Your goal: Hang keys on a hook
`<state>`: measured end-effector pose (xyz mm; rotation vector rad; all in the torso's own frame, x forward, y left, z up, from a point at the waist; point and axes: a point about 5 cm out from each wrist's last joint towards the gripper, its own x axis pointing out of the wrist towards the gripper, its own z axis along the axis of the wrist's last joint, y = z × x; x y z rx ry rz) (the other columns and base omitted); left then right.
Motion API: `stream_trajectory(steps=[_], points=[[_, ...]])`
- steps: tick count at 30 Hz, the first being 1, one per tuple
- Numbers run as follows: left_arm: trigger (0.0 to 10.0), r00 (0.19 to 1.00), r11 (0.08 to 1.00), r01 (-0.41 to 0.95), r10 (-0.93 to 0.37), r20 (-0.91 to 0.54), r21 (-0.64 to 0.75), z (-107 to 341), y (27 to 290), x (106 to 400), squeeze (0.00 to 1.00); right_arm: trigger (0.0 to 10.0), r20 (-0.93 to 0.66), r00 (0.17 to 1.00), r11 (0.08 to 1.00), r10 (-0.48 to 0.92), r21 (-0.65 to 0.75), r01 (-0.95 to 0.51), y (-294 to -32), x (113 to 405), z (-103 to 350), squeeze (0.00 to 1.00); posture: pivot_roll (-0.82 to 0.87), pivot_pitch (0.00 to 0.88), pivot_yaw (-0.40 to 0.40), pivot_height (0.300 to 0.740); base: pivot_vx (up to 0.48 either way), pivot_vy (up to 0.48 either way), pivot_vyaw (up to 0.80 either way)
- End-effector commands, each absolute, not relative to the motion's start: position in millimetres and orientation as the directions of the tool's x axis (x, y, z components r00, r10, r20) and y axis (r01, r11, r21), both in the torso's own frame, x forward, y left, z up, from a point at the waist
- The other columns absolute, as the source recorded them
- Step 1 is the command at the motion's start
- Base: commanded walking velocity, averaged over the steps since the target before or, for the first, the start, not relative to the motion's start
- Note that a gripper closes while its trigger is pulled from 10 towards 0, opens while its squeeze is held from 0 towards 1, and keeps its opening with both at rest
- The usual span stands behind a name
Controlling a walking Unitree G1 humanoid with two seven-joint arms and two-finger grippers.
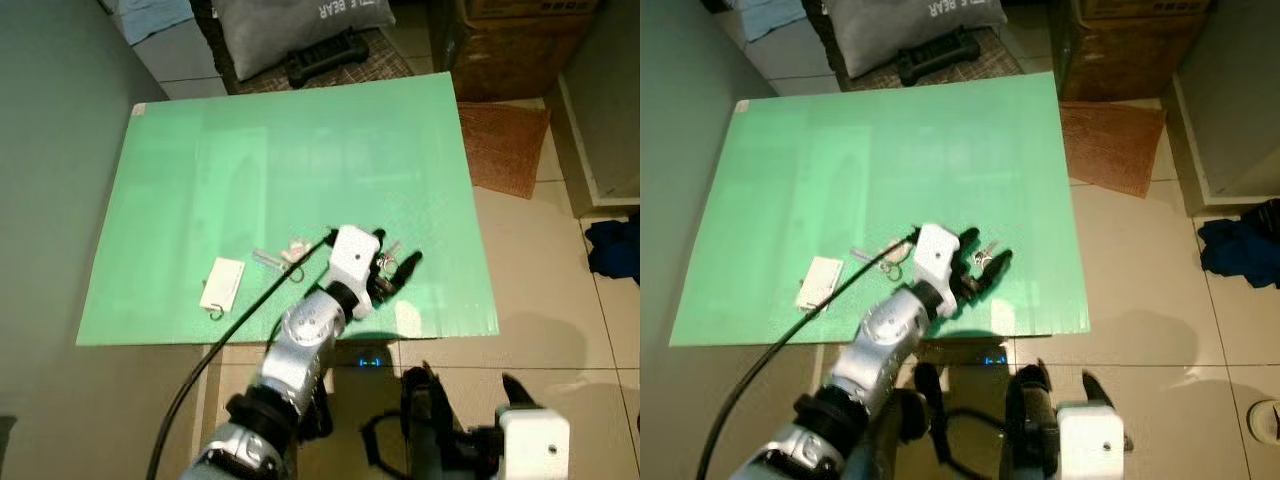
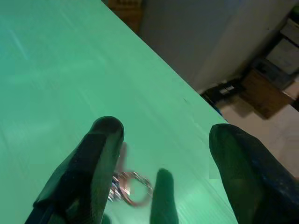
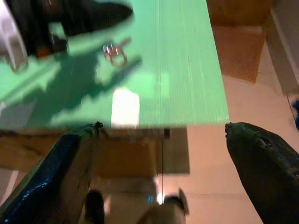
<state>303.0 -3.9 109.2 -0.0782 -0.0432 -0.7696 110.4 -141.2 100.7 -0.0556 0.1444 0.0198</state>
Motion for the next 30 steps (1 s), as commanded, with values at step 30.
stream_trajectory(steps=[30], points=[[10.0, 0.852, 0.845, 0.507, -0.462, 0.246, -0.172, 170.4, 73.6, 315.1, 0.0, 10.0, -0.157, 0.986, 0.999, -0.052, 0.004, 0.053, -177.9, 175.8, 82.5, 0.0, -0.19, 0.281, 0.125, 0.74, 0.0, 0.0, 0.0]])
